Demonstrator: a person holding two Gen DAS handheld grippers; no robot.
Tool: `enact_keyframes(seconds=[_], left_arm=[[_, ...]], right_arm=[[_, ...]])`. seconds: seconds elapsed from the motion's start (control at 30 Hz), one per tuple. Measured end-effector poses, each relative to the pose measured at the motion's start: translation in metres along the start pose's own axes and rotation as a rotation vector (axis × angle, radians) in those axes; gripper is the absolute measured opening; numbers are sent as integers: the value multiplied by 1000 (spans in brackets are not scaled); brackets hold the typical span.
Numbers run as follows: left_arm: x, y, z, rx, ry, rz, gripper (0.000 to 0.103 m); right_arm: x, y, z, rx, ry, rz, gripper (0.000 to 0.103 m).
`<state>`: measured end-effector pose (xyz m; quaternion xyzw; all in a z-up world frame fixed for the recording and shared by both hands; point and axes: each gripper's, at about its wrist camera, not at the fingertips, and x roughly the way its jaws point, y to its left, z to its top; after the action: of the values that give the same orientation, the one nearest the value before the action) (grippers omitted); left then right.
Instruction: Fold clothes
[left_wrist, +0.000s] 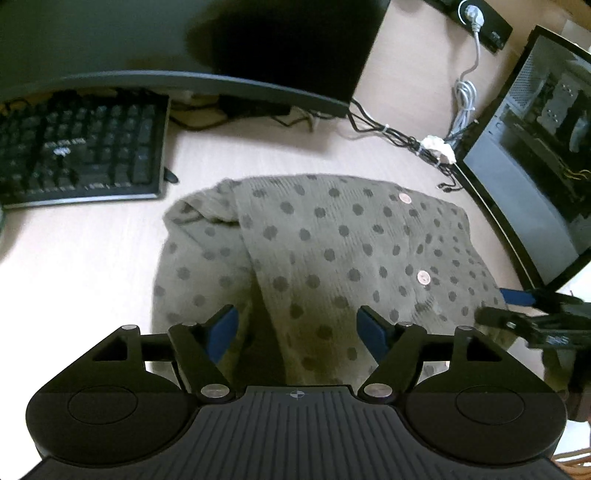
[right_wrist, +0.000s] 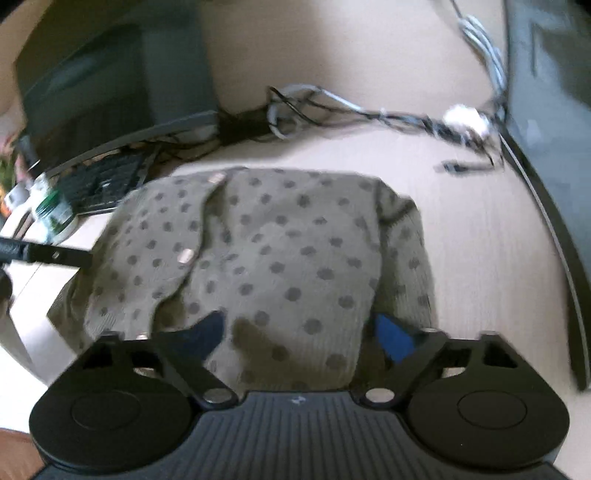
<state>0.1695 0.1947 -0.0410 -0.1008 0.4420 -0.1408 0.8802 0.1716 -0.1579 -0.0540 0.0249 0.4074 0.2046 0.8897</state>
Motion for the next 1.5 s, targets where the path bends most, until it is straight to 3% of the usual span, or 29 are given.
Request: enact_keyframes(seconds=[0.07,0.13,0.2,0.27,0.37,0.47,0.57,0.67,0.73,0.8,0.83,0.93,1.0,1.07,1.13,1.23,1.3,1.4,1.5], left_arm=[[7,-1,-3,-6,14,-9,78],[18,-2,-4,-7,27,-2,72],[18,-4,0,-8,14,-6,49],[10,-7,6,-14,-17,-21,19],[-18,-5,14,-45,-78,-72,14],[-35,-1,7,-52,-80,-65,14],[-25,1,-10,-26,-9,-14,14],[-13,3,-27,7,67,46,23],[-23,5,-23,3,52,21,29],[-41,2,-11,20,-15,-8,45],[-49,1,-5,28,-49,-23,58],[-58,-8,23,52,-158,-90,67],[-44,-15,41,45,-199,-128,76],[-18,-15,54,18,-214,-156,87],[17,-12,64,-36,-159,-167,91],[69,-2,65,-139,-5,-130,89],[69,-3,63,-123,-14,-126,90],[58,-2,60,-117,-27,-117,90],[36,-1,51,-105,-46,-93,90]], right_arm=[[4,2,-2,-6,-5,-8,75],[4,7,-3,-28,-12,-7,63],[0,14,2,-75,-19,3,38],[-8,20,7,-113,-29,11,22],[-37,21,14,-138,-74,45,17],[-47,16,9,-139,-63,49,17],[-32,11,-8,-130,14,35,17],[-19,6,-21,-121,60,19,19],[-24,5,-18,-128,53,29,28],[-35,4,-13,-151,15,26,59],[-41,4,-10,-164,-15,22,64],[-46,10,9,-195,-99,25,72],[-32,18,24,-189,-146,43,92],[-15,27,40,-178,-191,63,103],[8,32,54,-150,-194,76,103],[65,28,64,-58,-44,59,103],[86,31,62,-57,20,14,103],[89,44,57,-120,20,-34,103],[90,42,59,-118,22,-26,103]])
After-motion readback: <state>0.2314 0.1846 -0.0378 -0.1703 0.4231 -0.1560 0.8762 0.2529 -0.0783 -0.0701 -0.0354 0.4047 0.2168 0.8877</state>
